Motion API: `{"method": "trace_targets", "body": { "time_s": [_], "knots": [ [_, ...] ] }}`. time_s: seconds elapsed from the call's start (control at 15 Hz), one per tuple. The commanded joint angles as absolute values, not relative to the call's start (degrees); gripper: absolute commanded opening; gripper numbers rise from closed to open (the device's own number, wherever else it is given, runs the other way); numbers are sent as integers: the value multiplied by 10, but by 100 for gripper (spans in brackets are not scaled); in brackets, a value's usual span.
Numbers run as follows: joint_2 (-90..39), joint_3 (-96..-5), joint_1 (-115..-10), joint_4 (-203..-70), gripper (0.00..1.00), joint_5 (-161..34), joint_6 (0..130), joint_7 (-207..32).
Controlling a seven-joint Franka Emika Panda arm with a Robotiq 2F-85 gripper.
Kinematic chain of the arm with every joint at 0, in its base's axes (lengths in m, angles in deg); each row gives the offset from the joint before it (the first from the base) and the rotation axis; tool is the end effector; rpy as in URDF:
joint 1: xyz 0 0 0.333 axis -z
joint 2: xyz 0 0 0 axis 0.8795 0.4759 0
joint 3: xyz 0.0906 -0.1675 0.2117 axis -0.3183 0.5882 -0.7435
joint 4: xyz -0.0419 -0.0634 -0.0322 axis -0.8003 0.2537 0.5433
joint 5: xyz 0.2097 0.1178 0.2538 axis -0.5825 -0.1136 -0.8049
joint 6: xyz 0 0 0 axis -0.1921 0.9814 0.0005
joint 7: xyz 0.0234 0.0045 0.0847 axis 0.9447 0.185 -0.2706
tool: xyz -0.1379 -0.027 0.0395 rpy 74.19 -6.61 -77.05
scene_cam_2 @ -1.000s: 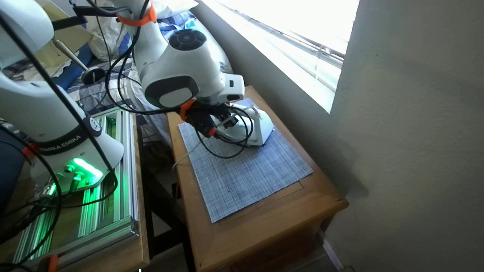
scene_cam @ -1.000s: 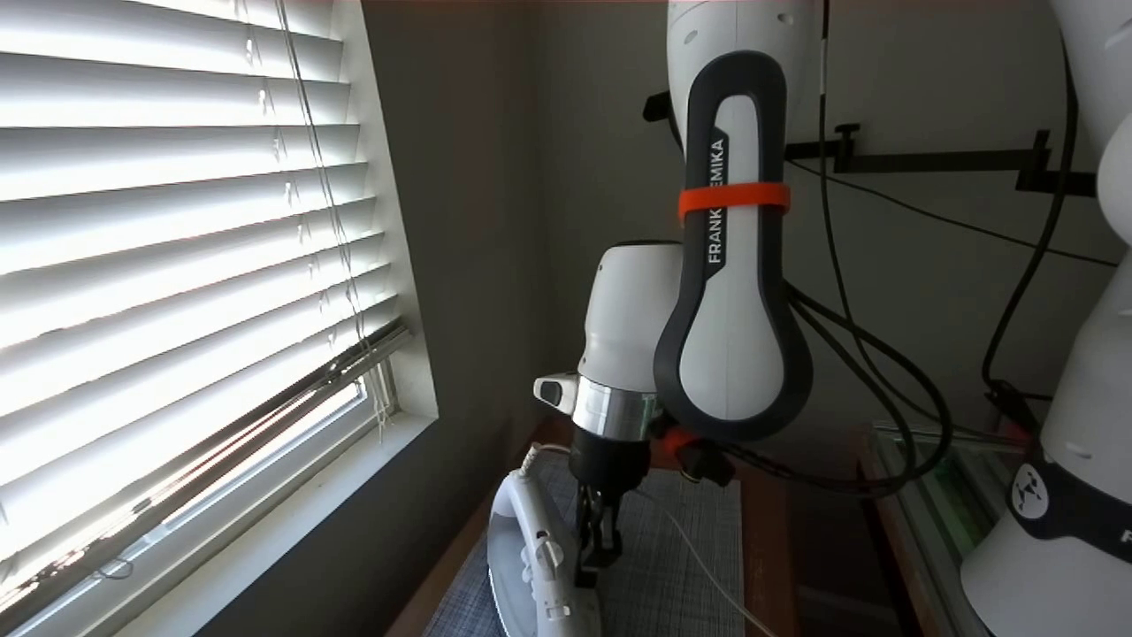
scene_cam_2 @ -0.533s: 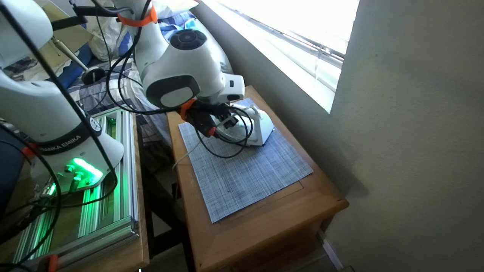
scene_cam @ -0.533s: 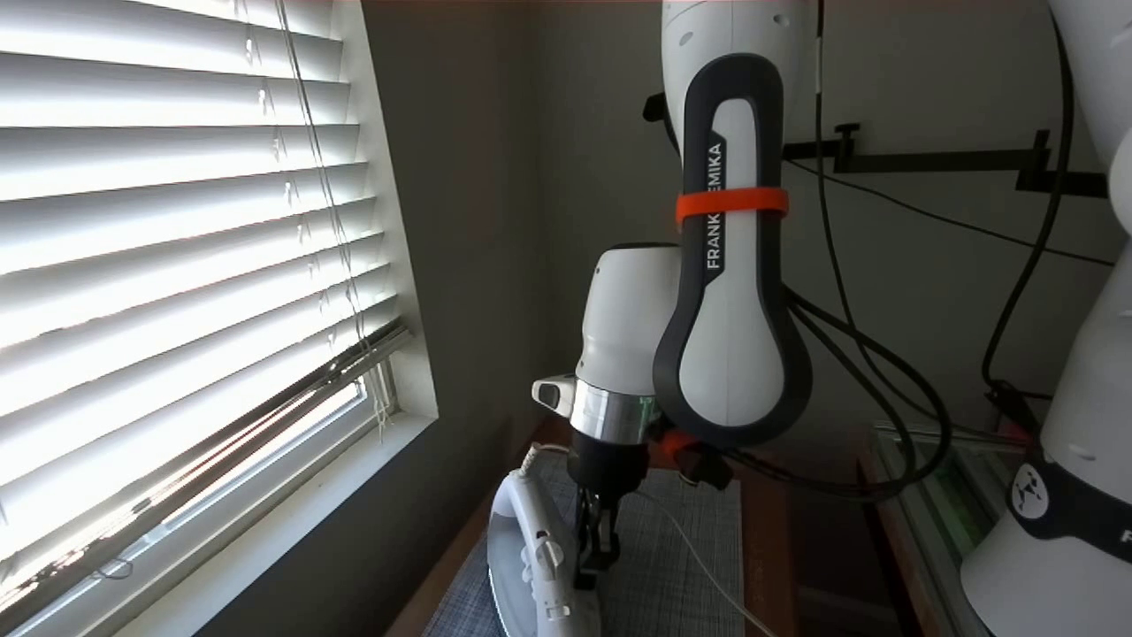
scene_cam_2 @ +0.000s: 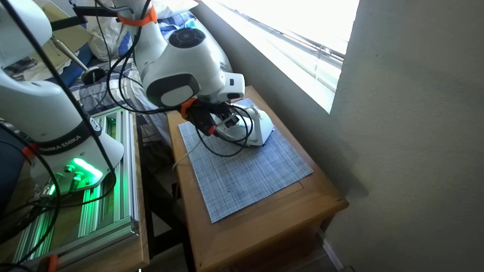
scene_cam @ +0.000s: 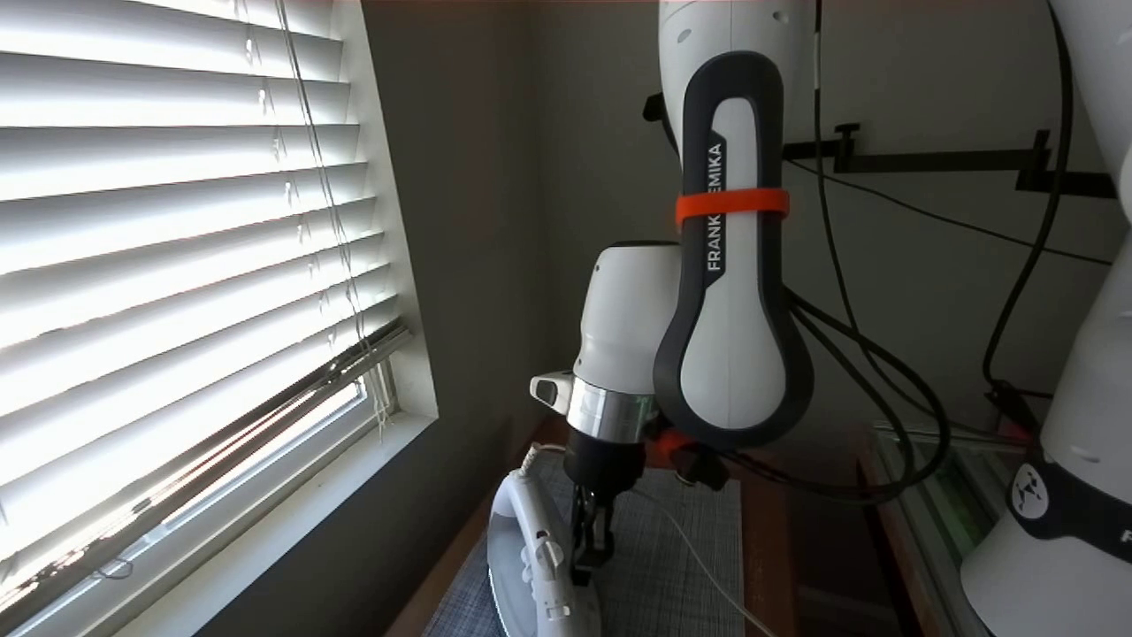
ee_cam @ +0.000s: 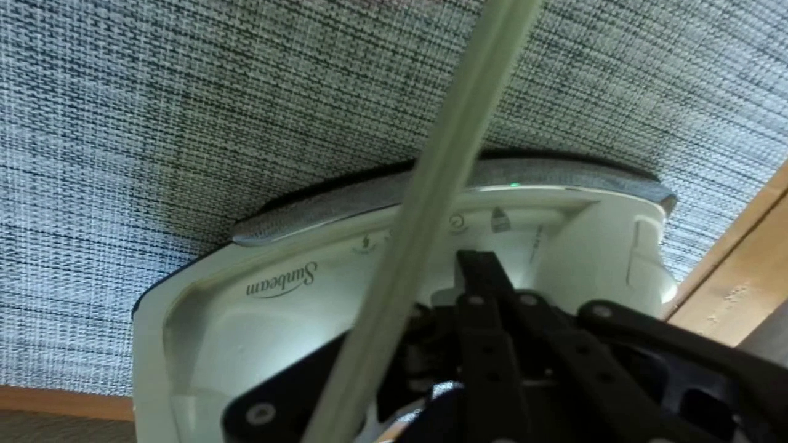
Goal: Slightly move the iron
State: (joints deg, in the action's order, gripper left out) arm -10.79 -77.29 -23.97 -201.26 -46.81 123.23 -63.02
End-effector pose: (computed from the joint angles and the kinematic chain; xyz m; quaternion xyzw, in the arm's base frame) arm 0.3646 -0.0182 0.0738 -0.9727 -0.1804 -0.1085 0.0973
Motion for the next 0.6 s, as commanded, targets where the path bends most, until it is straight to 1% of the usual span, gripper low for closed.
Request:
{"method": "trace_targets", "body": {
  "time_s": [0.0,0.53],
  "knots": [
    [-124,-754,-262,-2017,0,-449,1238,-662],
    [-122,-729,-291,-2014,0,-454,1237,-668]
  ]
}}
